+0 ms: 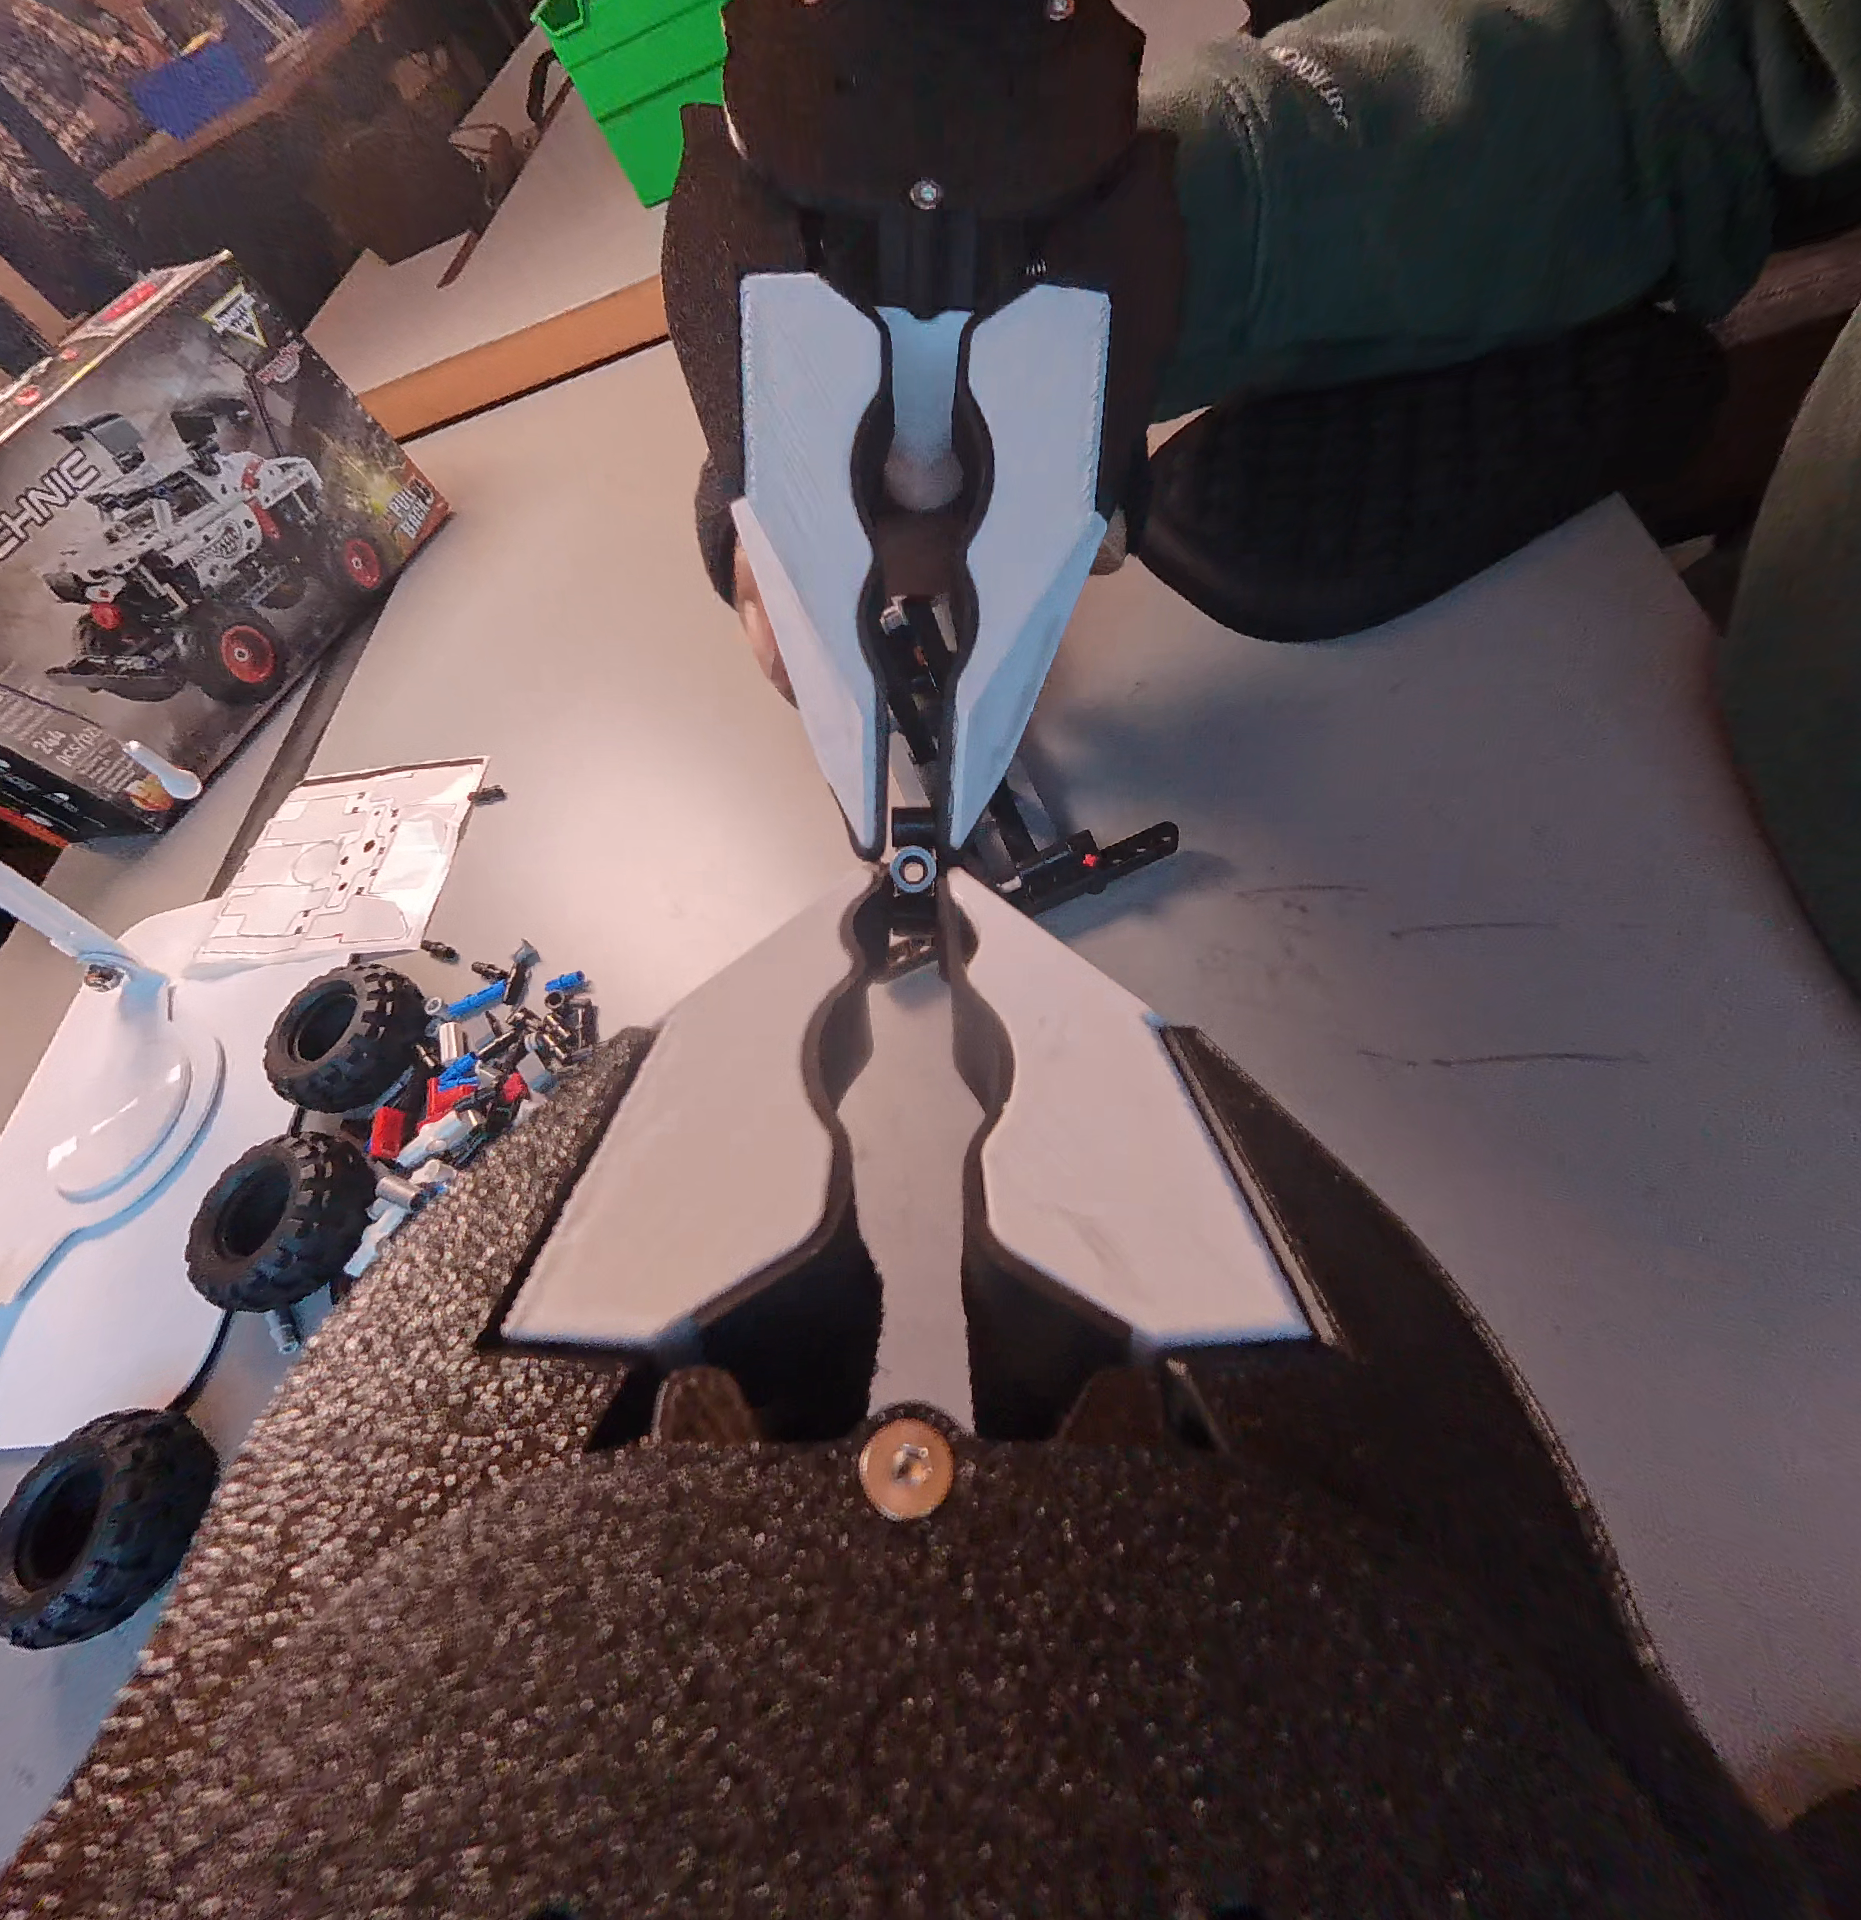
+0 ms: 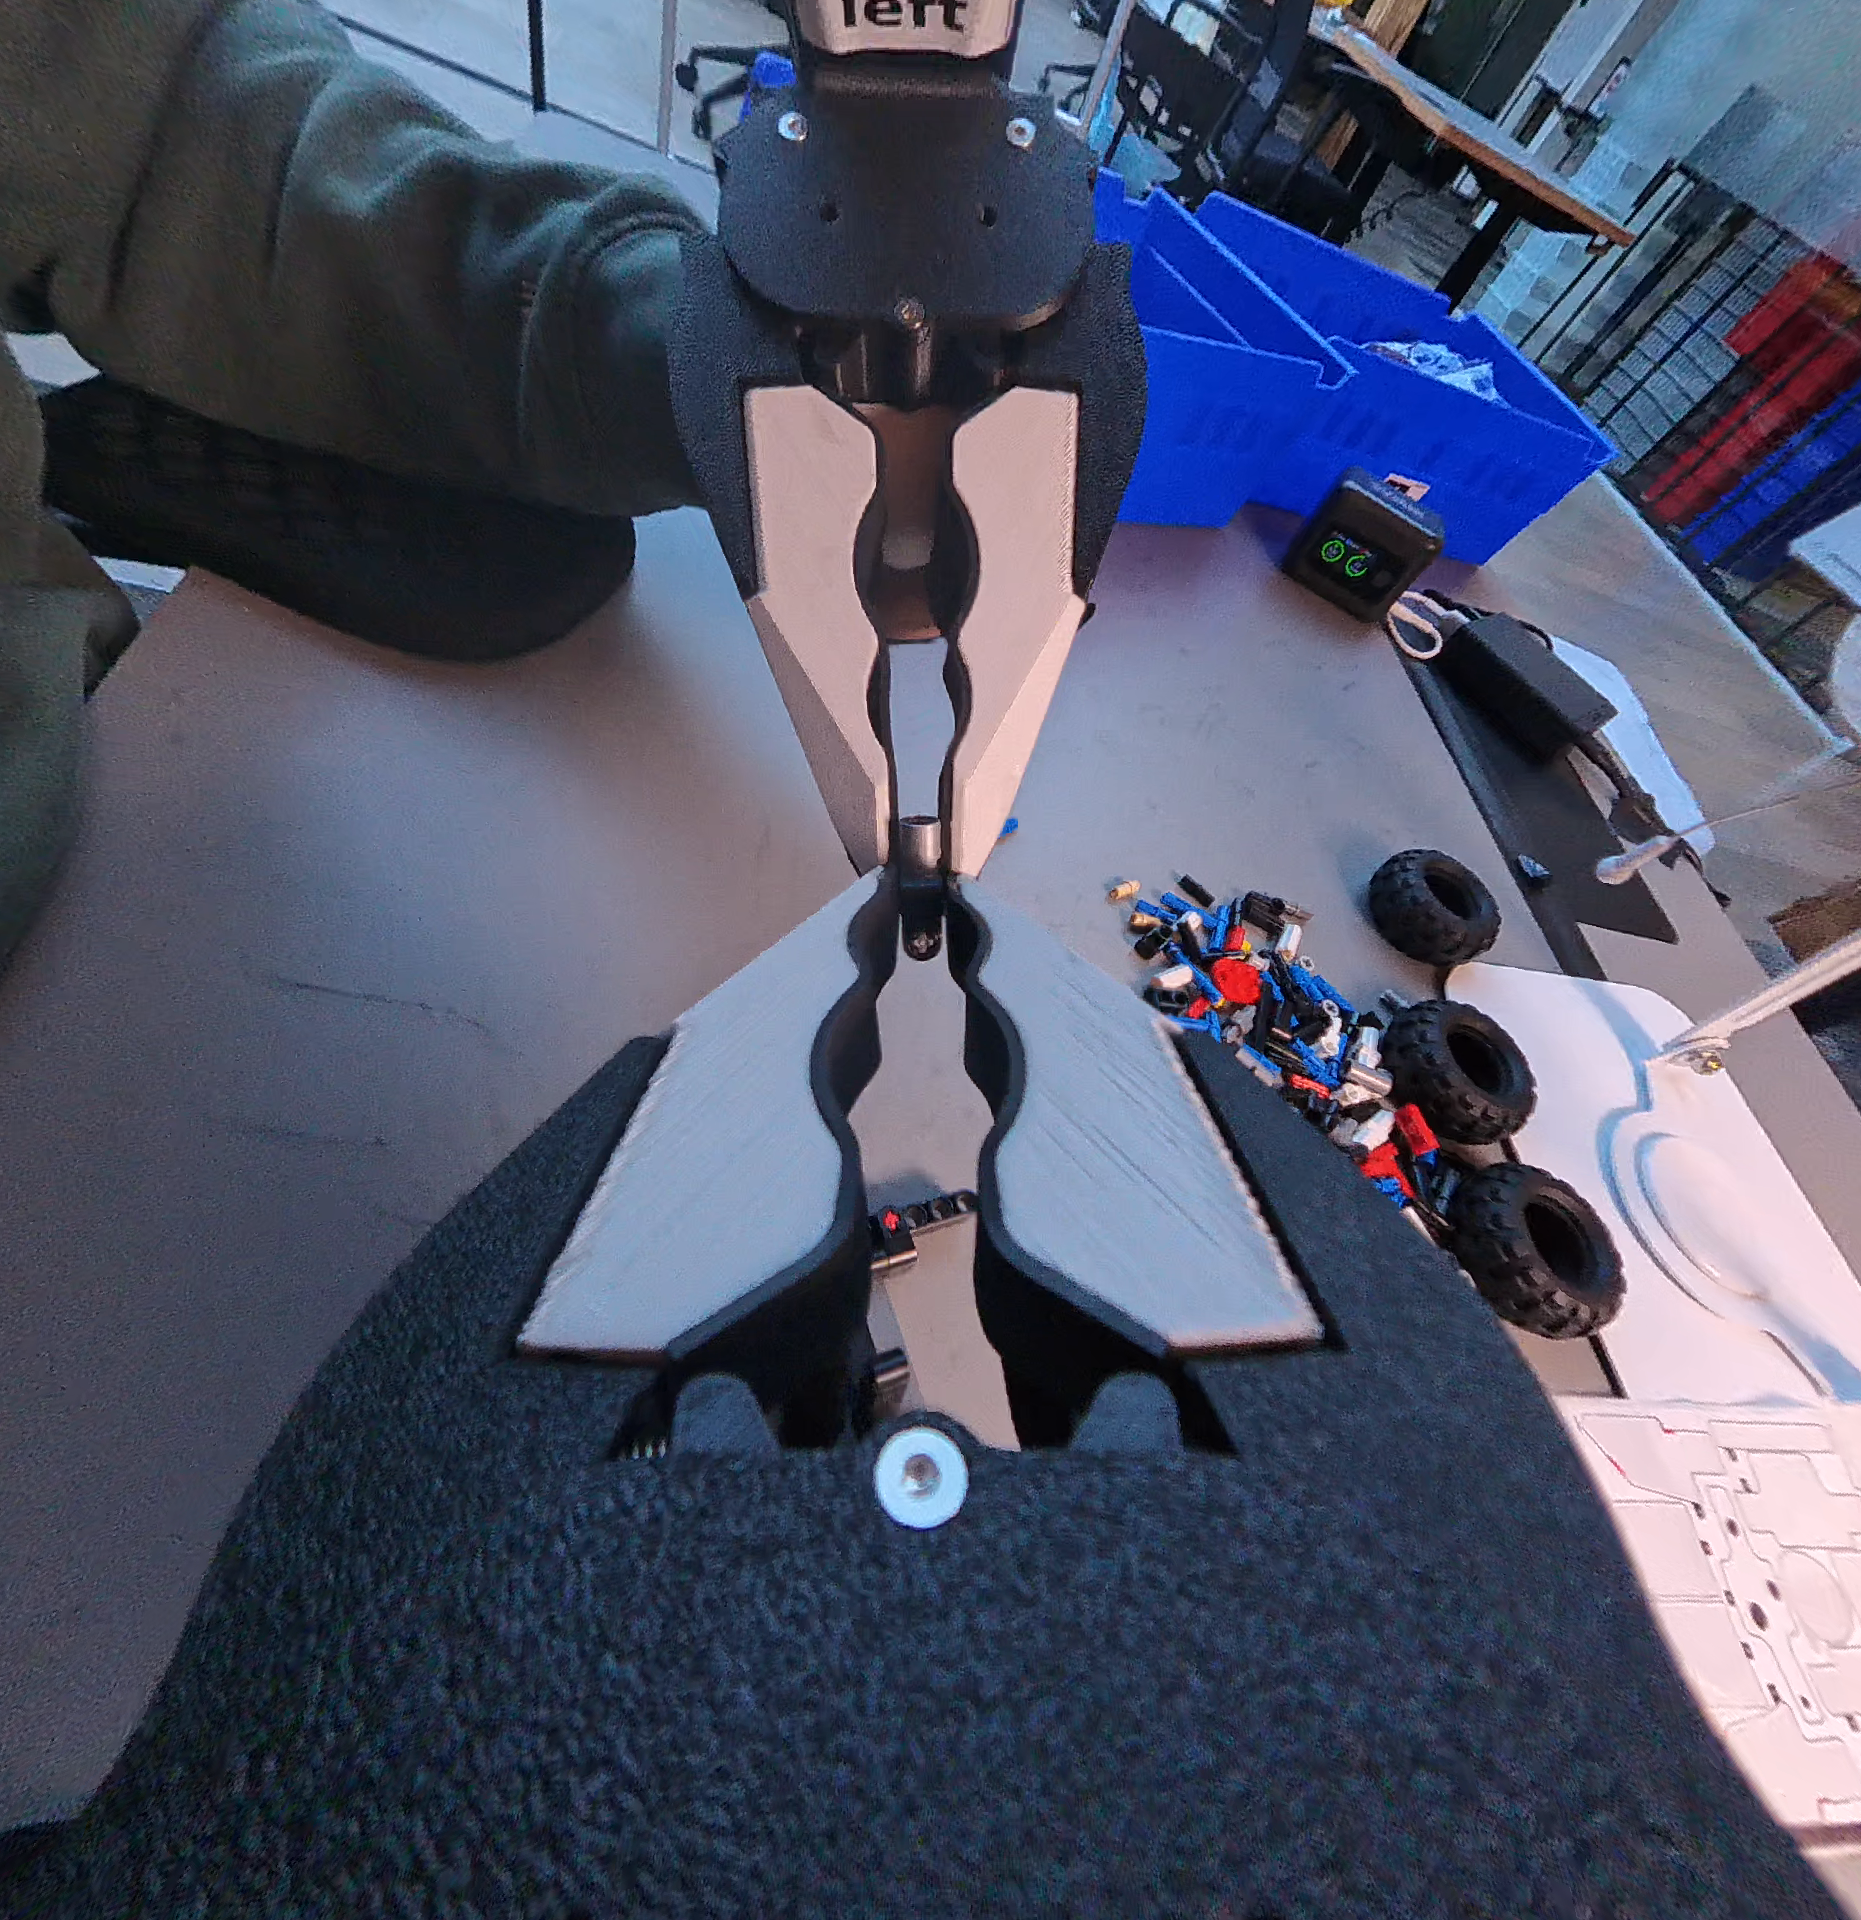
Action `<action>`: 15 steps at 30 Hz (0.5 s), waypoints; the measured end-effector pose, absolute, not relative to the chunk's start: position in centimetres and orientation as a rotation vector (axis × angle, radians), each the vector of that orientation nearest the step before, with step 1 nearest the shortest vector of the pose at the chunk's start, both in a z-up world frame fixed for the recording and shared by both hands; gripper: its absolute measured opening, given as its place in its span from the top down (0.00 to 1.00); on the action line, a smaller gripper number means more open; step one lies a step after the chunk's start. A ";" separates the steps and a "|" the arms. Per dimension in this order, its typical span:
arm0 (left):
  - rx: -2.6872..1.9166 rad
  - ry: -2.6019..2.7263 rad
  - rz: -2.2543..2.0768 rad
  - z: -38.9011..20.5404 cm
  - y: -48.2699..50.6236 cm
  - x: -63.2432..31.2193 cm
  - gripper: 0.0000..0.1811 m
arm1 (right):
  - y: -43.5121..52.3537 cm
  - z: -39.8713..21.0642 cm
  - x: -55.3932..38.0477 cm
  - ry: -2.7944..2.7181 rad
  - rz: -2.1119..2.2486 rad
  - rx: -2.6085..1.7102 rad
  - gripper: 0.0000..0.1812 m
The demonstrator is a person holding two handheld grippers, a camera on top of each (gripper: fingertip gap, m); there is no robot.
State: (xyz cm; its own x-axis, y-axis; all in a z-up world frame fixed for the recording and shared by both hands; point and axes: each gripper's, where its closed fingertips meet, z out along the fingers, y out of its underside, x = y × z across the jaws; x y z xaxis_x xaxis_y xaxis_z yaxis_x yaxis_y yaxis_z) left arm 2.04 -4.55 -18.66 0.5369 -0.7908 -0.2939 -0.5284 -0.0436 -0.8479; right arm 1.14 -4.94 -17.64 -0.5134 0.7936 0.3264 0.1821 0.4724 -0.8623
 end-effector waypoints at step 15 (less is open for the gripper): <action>-1.710 1.134 -0.261 -18.7 -4.6 2.0 0.96 | -4.7 -18.0 1.3 -1.995 0.963 -0.797 0.96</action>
State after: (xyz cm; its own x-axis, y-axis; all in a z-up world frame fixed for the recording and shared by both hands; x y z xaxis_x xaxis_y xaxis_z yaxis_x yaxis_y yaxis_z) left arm 1.99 -4.58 -18.65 0.5326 -0.7804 -0.3274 -0.5587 -0.0336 -0.8287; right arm 1.30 -4.67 -17.97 -0.5101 0.7793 0.3639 0.1999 0.5189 -0.8311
